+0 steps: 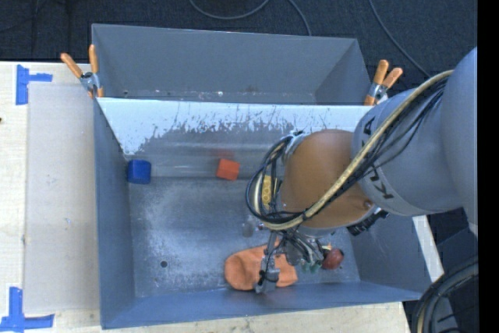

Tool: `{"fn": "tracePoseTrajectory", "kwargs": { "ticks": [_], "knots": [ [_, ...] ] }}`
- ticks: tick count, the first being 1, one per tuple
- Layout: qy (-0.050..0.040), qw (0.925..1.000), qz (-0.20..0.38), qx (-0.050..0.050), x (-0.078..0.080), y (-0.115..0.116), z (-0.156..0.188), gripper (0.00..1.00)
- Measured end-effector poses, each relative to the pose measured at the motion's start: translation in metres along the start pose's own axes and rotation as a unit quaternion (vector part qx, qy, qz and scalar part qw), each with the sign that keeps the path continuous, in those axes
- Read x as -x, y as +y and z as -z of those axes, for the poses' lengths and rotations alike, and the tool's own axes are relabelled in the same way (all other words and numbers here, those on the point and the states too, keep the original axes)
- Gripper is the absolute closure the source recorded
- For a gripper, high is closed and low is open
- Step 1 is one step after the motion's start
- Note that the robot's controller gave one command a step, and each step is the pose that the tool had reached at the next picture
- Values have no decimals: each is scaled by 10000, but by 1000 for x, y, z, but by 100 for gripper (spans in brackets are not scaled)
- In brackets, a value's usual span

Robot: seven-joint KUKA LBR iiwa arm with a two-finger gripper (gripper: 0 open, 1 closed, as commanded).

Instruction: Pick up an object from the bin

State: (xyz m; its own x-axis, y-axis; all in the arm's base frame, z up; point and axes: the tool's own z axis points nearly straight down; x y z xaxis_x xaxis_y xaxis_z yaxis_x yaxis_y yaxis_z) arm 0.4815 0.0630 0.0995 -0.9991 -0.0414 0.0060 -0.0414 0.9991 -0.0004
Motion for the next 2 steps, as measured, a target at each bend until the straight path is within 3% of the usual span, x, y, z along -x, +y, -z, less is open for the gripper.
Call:
{"fn": "tracePoseTrajectory", "kwargs": {
  "ticks": [2],
  "knots": [
    [-4,9998,-173,3,-6,-16,32,0]
  ]
}}
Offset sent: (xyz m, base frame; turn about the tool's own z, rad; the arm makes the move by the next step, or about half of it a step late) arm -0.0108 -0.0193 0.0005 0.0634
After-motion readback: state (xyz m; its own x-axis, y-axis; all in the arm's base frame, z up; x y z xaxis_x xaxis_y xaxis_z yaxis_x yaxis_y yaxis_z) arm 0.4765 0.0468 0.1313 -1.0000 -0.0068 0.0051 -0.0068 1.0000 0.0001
